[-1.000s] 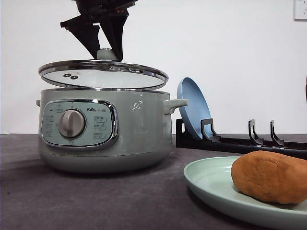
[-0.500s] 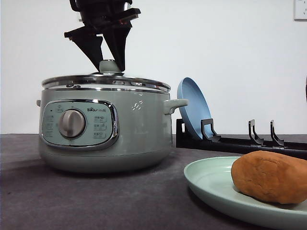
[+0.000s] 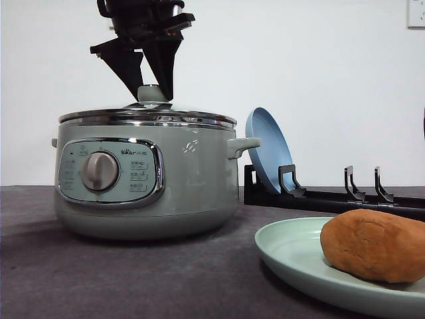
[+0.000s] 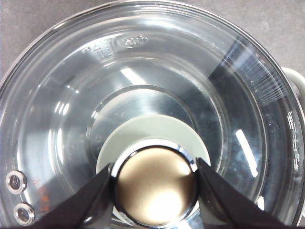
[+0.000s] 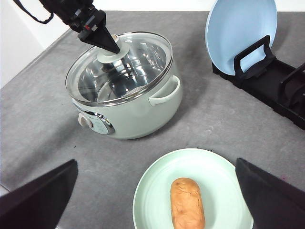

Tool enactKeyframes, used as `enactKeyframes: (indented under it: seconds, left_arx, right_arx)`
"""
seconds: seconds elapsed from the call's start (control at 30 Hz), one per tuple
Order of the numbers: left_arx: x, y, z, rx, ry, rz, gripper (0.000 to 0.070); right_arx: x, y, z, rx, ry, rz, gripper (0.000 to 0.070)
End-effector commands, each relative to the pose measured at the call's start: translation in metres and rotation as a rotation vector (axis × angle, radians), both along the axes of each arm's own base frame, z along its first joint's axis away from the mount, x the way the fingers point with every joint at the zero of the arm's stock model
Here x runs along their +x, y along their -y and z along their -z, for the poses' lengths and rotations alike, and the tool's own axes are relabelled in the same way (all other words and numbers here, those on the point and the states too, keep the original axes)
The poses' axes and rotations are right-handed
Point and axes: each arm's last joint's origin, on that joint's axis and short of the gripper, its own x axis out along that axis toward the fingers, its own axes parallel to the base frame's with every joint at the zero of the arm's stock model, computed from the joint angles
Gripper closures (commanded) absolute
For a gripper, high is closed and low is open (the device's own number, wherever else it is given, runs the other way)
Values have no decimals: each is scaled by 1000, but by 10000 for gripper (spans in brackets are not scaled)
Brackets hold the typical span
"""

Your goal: Transfer potato from steamer to green plate

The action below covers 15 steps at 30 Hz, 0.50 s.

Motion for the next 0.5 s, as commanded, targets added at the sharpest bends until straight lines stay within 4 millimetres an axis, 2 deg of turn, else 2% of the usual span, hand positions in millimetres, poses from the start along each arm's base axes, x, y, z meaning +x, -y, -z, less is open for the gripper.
enactKeyframes:
  seconds: [0.0,0.47]
  left_arx:
    - [11,9,10,32,30,53,699]
    - [12,9,9,39,47,46,699]
  right_arx:
    - [-1,0,-6,26,13,3,0]
    - [-1,0,-6,26,13,3,0]
